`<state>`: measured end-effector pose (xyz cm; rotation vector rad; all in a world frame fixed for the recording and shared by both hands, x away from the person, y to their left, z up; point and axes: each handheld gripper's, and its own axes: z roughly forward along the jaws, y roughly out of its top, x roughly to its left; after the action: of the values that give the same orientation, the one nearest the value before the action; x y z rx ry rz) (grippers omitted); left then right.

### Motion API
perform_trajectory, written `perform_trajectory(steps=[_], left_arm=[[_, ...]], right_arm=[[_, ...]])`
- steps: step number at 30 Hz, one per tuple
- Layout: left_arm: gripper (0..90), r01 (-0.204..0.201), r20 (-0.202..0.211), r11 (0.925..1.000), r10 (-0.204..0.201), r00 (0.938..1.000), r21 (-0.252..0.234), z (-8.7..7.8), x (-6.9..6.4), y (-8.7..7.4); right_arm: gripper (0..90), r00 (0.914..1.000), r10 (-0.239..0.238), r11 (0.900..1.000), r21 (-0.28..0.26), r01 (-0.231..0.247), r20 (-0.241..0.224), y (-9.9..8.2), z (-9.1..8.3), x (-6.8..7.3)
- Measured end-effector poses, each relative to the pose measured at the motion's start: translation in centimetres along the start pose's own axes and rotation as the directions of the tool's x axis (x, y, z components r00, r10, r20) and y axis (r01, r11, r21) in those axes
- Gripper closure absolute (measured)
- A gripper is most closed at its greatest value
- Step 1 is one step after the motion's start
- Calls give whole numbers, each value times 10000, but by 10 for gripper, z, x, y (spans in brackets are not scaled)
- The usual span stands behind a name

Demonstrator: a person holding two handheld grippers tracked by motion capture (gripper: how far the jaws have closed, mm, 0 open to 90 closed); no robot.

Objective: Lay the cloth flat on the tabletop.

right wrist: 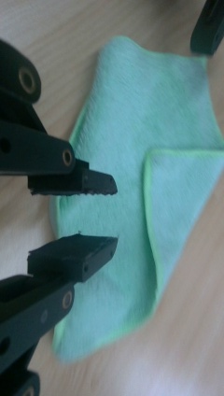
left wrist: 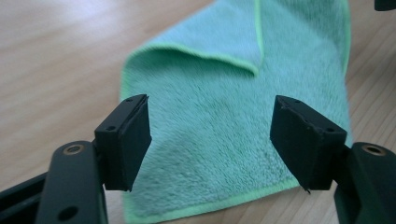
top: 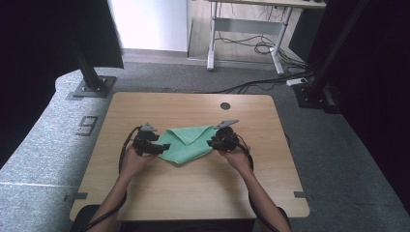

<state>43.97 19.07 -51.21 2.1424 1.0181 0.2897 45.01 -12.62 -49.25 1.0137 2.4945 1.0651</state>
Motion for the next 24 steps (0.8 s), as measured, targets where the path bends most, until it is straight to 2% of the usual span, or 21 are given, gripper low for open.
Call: perform_trajectory(steps=[3,5,11,13,16,24], left_arm=[[270,-222,-157,9993,227,9996,312,8,-2,-5],[270,-185,-212,9990,194,9996,415,12,-1,-8],[275,-91,-648,9982,129,9978,588,21,4,-18],[289,-64,-711,9991,95,9974,430,21,5,-19],[310,-174,-1003,9985,225,9947,514,21,6,-18],[303,-61,-1164,9986,123,9931,534,20,10,-19]], right_arm=[[744,9997,-146,9997,216,151,-220,-5,12,9],[760,9994,-186,9991,384,197,-280,-8,18,13],[817,9997,100,9970,766,-84,-218,-21,33,10],[826,9998,129,9960,884,-113,-179,-26,33,8],[843,9994,287,9969,739,-271,-206,-31,31,6],[851,9996,270,9963,817,-276,92,-40,20,-4]])
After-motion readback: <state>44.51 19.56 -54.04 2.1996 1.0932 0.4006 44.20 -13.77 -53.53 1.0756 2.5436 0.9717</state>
